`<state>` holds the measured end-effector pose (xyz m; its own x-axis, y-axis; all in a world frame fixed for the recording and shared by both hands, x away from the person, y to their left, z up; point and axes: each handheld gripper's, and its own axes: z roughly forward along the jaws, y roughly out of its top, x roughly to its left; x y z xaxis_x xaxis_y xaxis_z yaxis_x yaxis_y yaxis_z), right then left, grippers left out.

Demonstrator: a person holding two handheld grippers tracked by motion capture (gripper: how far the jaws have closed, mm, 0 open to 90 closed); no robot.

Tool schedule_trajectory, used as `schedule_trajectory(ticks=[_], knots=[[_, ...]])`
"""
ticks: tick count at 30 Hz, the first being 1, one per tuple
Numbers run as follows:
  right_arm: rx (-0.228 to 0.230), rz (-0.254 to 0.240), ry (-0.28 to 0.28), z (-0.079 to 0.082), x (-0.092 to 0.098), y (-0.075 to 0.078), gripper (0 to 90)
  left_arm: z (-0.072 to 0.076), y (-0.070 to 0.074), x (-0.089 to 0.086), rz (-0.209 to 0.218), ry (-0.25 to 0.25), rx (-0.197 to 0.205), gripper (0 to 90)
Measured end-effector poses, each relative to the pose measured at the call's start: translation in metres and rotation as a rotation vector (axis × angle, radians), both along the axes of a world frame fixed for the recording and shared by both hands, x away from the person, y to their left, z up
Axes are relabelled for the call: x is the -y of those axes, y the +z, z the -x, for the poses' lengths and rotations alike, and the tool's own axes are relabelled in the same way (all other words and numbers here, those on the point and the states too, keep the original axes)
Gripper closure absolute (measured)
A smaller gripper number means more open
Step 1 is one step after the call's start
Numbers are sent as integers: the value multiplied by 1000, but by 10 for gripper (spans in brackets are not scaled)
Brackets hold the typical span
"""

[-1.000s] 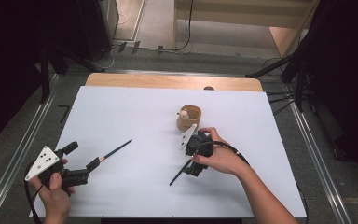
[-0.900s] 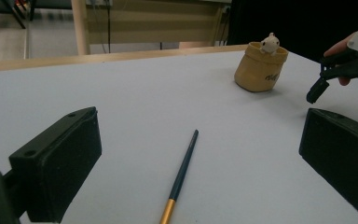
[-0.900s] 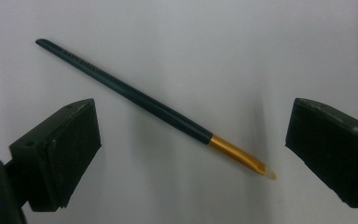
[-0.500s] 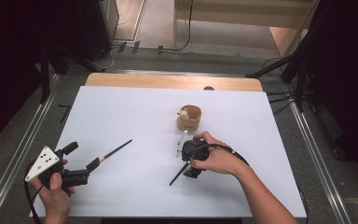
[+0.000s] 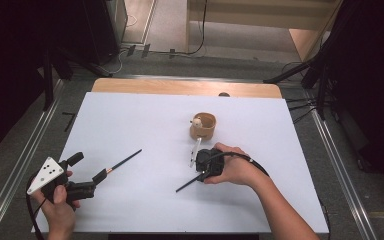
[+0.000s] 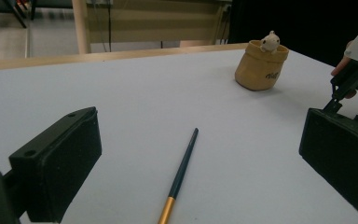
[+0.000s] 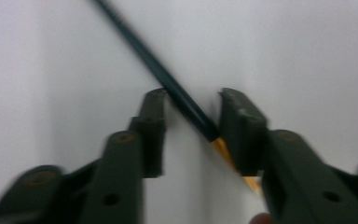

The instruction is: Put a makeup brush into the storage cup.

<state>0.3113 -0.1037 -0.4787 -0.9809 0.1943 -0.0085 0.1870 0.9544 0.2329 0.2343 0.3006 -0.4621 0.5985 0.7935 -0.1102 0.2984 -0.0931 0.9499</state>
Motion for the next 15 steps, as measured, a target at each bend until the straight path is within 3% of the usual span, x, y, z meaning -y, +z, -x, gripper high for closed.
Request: schedule_trajectory(ticks=[1,2,10,15], knots=[[0,0,0,0,0,0,736,0,0,0,0,0,0,0],[-22,5,-2,-1,0,0,846,0,0,1,-6,-3,-4,0],[-18,19,-53,1,-2,1,850,-1,-2,5,-5,-12,-11,0],[-28,-36,-101,0,5,0,849,-2,-2,7,-6,-17,-14,0]])
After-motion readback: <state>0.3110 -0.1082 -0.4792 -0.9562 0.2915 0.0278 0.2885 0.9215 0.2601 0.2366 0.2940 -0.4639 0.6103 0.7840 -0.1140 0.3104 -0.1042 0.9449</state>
